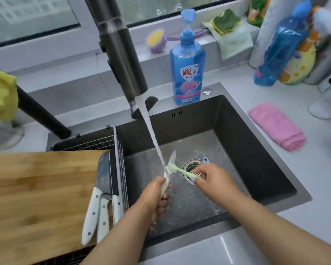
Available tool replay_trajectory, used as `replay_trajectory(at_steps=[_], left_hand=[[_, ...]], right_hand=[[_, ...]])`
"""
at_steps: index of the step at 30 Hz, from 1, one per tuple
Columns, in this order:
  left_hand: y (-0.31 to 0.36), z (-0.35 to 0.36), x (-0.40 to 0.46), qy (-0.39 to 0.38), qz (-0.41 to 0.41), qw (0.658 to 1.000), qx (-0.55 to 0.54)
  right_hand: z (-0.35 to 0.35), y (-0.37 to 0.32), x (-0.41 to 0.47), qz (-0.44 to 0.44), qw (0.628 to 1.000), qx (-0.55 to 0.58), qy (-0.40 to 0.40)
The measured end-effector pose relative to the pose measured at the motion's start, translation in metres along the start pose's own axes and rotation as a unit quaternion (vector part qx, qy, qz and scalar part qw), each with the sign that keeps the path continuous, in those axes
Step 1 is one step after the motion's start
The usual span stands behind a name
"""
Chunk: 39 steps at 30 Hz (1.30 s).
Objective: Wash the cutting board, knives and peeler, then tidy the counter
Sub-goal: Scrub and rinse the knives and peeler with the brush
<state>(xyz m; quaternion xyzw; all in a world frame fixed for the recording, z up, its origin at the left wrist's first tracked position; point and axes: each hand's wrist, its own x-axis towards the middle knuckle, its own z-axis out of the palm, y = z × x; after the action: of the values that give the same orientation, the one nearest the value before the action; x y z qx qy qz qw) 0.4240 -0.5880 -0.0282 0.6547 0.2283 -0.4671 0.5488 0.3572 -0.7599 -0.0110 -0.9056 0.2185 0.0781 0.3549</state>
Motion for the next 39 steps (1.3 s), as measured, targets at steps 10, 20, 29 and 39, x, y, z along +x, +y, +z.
replay_trajectory(at_steps=[10,20,29,39], left_hand=[[-0.005,-0.023,-0.038,0.046,0.083,0.993,0.068],[0.002,-0.023,-0.055,0.043,0.078,0.992,0.086],[0.004,-0.021,-0.056,0.037,0.051,0.997,0.046],[-0.005,-0.01,-0.042,0.156,0.221,0.948,0.17]], right_hand=[[-0.002,-0.01,-0.017,-0.013,1.0,0.007,-0.007],[-0.006,-0.024,-0.022,-0.046,0.997,-0.051,0.026],[-0.007,-0.019,-0.025,-0.042,0.998,-0.041,0.031],[-0.009,-0.012,-0.033,-0.076,0.996,-0.003,0.036]])
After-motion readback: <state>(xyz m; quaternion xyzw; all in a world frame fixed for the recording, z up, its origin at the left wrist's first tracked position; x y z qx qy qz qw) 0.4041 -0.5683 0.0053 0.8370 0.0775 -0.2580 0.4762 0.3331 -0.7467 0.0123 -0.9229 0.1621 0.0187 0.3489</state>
